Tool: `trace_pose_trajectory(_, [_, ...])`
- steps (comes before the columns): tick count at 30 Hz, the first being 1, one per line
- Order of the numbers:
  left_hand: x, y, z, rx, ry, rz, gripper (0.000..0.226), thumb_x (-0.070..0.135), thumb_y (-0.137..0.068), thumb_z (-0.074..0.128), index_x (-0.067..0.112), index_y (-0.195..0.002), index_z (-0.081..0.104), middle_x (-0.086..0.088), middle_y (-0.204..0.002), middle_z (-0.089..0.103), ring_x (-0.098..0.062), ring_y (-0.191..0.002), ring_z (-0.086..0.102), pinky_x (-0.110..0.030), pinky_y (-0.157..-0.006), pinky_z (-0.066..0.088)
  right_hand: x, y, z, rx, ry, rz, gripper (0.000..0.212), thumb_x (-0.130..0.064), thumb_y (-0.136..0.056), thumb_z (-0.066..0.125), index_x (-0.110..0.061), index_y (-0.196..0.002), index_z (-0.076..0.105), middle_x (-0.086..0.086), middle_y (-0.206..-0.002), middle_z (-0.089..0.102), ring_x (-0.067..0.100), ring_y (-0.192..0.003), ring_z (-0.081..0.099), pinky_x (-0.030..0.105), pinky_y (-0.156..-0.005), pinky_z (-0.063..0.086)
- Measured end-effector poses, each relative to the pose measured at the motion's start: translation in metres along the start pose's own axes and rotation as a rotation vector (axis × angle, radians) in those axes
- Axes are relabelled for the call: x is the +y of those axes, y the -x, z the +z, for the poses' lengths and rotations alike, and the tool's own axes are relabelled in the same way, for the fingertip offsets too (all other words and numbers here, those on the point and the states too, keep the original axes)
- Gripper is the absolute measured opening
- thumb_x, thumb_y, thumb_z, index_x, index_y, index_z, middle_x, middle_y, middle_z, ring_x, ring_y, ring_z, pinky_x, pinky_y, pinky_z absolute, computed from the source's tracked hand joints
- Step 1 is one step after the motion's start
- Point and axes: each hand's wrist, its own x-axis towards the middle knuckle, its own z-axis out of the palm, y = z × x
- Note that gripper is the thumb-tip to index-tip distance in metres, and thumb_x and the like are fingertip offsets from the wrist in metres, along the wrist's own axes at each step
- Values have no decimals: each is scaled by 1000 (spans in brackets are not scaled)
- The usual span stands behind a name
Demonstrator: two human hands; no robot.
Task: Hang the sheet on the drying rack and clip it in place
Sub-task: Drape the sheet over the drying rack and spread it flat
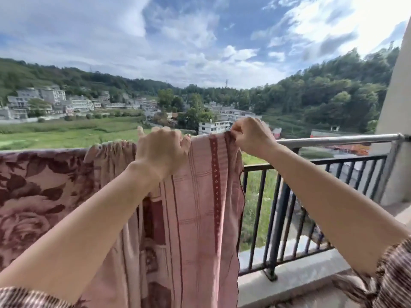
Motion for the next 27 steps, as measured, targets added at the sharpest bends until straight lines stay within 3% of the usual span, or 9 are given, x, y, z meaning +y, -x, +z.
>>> trace_pose_trajectory(2, [38,-6,8,-15,-9,-36,43,40,-98,25,16,-87,59,-8,-94,65,-24,-88,55,-59,-109,25,24,-7,-6,1,71,-14,17,-5,-84,54,-7,-67,56,3,-68,55,20,-63,50,24,-48,28])
trace_pose_trajectory(5, [86,-17,19,-61,-6,-125,45,39,-99,25,12,-96,61,-8,-95,65,-24,-84,54,-52,-102,33,72,-19,-22,-3,104,47,29,1,-79,50,-14,-57,39,1,-60,43,23,-61,47,24,-48,29])
trace_pose_trajectory(11, [156,-36,44,-72,53,-172,41,40,-99,29,12,-101,60,-9,-98,63,-28,-92,57,-49,-94,42,173,-21,-40,30,22,167,14,1,-81,49,-9,-71,51,8,-76,52,25,-72,48,34,-65,38])
trace_pose_trajectory(14, [192,-53,57,-51,111,-152,35,35,-100,33,17,-80,57,2,-73,57,-20,-72,51,-53,-98,41,215,-27,-44,20,-44,194,25,-1,-81,47,-12,-59,45,8,-72,53,26,-73,51,34,-65,41])
trace_pose_trajectory(17, [228,-70,73,50,154,-110,34,23,-99,39,16,-67,50,6,-56,46,-21,-60,51,-37,-69,47,254,-31,-49,21,-138,230,28,2,-79,45,-8,-52,43,9,-57,49,30,-64,50,32,-57,36])
trace_pose_trajectory(19, [253,-81,85,99,160,-74,32,20,-98,40,14,-70,53,5,-55,45,-21,-57,49,-30,-55,37,278,-32,-52,52,-188,222,20,2,-77,45,5,-64,59,23,-69,63,39,-68,55,36,-55,43])
trace_pose_trajectory(22, [292,-97,105,82,174,-52,33,27,-100,39,13,-79,60,1,-66,52,-24,-62,50,-29,-54,34,316,-30,-54,-103,-269,154,20,-6,-85,51,1,-81,69,15,-83,68,24,-72,58,24,-52,43])
trace_pose_trajectory(25, [323,-114,125,104,194,-70,35,30,-99,39,10,-86,65,-7,-72,61,-31,-70,60,-32,-60,44,348,-29,-57,-340,-285,28,37,-28,-95,54,-12,-61,58,0,-56,51,5,-46,45,20,-42,31])
trace_pose_trajectory(27, [342,-123,132,106,193,-91,35,30,-99,39,11,-92,68,-11,-75,65,-31,-70,58,-33,-61,45,363,-27,-61,-405,-300,-33,45,-37,-97,49,-13,-59,48,-6,-45,40,2,-32,32,17,-38,25])
